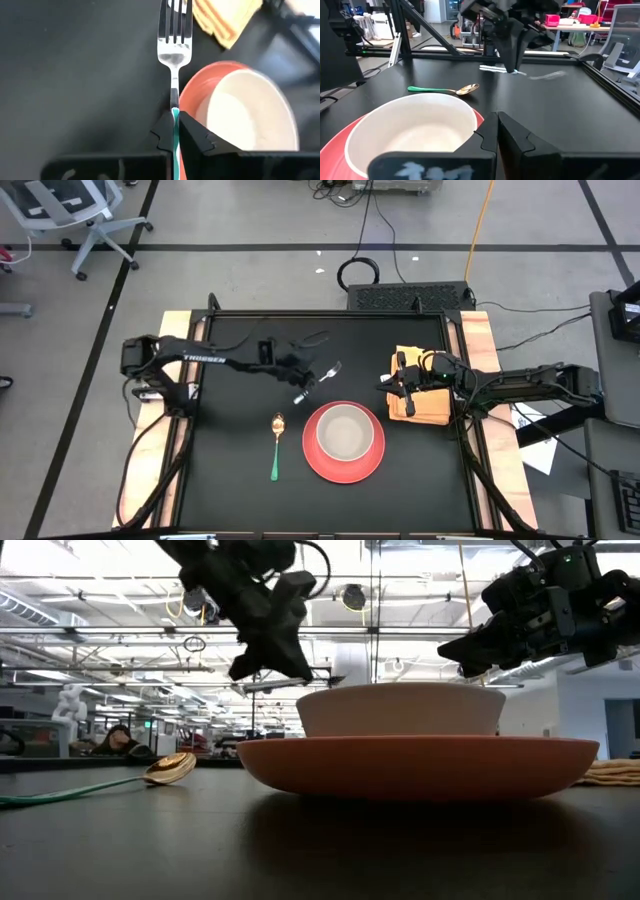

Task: Set table place
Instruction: Put the green patterned fork on the orange plate to the left of the white bowl

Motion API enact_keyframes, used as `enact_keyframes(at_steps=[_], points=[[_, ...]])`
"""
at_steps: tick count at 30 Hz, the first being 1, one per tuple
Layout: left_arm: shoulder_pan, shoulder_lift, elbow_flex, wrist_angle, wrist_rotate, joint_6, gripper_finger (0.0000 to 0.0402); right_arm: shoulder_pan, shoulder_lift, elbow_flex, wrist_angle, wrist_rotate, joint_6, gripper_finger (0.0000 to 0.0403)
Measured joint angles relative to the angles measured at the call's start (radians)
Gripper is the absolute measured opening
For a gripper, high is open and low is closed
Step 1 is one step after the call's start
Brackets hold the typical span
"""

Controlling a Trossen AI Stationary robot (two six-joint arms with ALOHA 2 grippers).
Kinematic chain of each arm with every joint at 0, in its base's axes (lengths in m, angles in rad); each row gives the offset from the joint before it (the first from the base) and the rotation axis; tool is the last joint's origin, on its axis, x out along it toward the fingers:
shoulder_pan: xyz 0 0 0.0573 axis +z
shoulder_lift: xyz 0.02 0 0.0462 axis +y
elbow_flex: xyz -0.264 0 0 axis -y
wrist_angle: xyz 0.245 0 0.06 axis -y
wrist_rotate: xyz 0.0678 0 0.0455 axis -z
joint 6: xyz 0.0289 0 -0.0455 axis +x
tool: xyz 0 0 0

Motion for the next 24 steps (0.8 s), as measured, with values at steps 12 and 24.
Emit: enact_keyframes(at_steps=[12,24], points=[[-0.186,-0.102,-0.092,0.121,-0.214,-0.259,0.0006,0.0,0.0,0.0,0.0,-0.001,0.014,0.0],[-0.345,-0.101,-0.092,0.151,-0.449,-0.427,0.0011,0.0,0.0,0.0,-0.004,-0.001,0.048,0.0]])
